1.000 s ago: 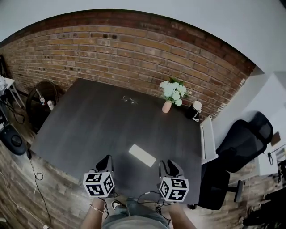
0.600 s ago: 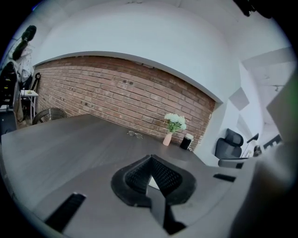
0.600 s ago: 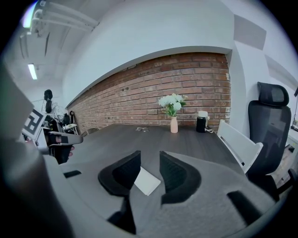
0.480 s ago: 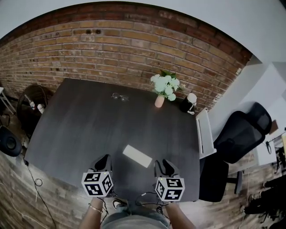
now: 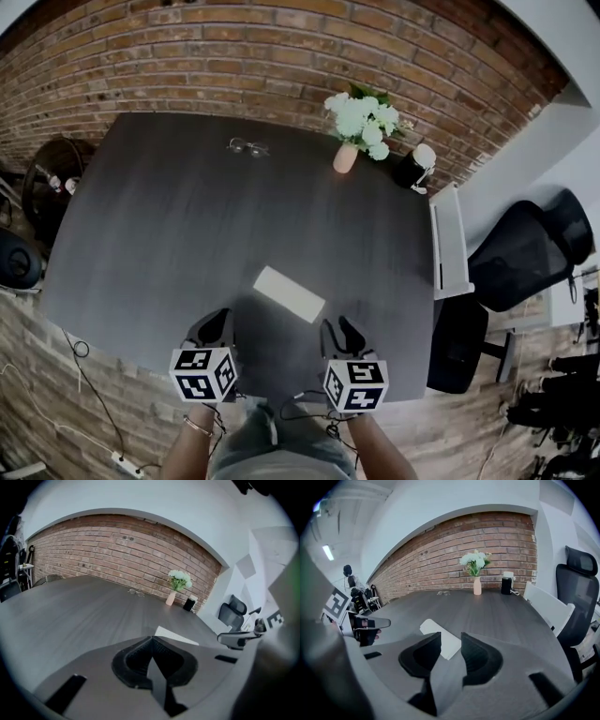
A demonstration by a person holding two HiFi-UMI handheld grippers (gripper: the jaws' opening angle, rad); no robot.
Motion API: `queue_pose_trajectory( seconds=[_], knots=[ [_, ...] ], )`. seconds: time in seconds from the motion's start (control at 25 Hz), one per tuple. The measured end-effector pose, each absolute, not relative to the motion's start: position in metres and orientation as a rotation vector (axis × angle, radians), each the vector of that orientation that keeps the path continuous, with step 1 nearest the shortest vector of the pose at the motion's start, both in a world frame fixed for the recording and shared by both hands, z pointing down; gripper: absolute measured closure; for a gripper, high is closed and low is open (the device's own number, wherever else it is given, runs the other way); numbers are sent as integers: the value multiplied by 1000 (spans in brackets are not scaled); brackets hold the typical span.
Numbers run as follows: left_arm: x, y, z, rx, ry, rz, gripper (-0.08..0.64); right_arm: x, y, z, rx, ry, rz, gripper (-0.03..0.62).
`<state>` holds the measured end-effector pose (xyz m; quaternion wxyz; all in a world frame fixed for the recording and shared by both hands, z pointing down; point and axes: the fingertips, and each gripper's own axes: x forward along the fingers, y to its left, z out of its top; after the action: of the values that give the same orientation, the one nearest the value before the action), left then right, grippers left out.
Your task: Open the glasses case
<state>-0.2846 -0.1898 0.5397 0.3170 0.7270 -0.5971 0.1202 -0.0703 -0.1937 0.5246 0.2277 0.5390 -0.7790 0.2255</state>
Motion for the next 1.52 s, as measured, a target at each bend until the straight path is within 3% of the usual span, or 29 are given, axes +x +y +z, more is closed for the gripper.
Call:
queue_pose_trajectory(
  seconds=[0.36, 1.52],
  knots=[
    [-270, -179, 592, 1875, -1516, 403, 565, -61, -192, 571, 1459, -2090, 679, 451],
    [-227, -244, 622, 1984, -1387, 618, 565, -65, -201, 599, 1375, -2087, 737, 445]
  ],
)
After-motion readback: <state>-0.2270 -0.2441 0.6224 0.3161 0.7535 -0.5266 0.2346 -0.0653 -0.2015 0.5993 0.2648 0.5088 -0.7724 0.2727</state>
